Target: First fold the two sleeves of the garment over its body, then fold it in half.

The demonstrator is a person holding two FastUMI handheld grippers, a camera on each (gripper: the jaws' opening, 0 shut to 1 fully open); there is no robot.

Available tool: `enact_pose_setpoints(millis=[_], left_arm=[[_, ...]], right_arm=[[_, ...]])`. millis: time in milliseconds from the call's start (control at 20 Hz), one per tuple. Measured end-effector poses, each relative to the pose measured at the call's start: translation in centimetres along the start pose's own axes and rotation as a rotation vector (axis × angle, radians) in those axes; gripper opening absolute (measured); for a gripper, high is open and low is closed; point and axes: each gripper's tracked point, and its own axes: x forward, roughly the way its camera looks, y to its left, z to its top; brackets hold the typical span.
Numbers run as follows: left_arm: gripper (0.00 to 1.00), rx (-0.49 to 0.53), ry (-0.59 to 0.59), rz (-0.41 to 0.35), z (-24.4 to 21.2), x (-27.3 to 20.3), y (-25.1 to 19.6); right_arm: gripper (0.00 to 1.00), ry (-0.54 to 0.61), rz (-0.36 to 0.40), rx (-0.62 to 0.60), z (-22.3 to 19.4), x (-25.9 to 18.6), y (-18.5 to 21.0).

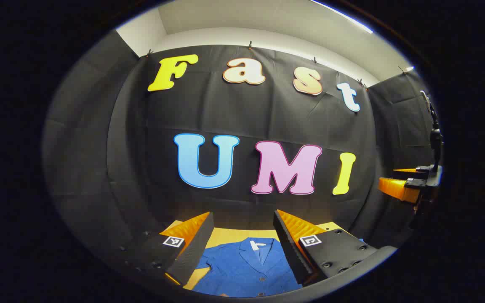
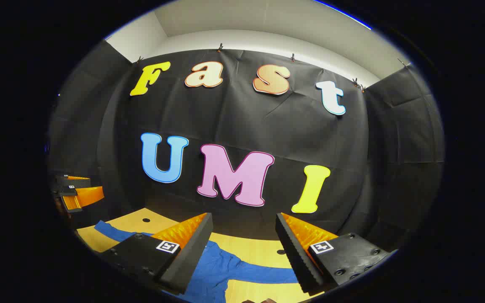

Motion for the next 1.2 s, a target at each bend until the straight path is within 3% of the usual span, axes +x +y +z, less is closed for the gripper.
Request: enact_pose_setpoints(millis=[850, 1200], left_arm=[[0.82, -0.019, 0.012, -0.007, -0.9, -1.0, 0.3], [0.82, -0.021, 0.010, -0.023, -0.8, -0.2, 0.4]], right_arm=[[0.96, 0.040, -0.021, 0.000, -0.8, -1.2, -0.8], [0.96, 0.088, 0.003, 0.039, -1.0, 0.5, -1.8]])
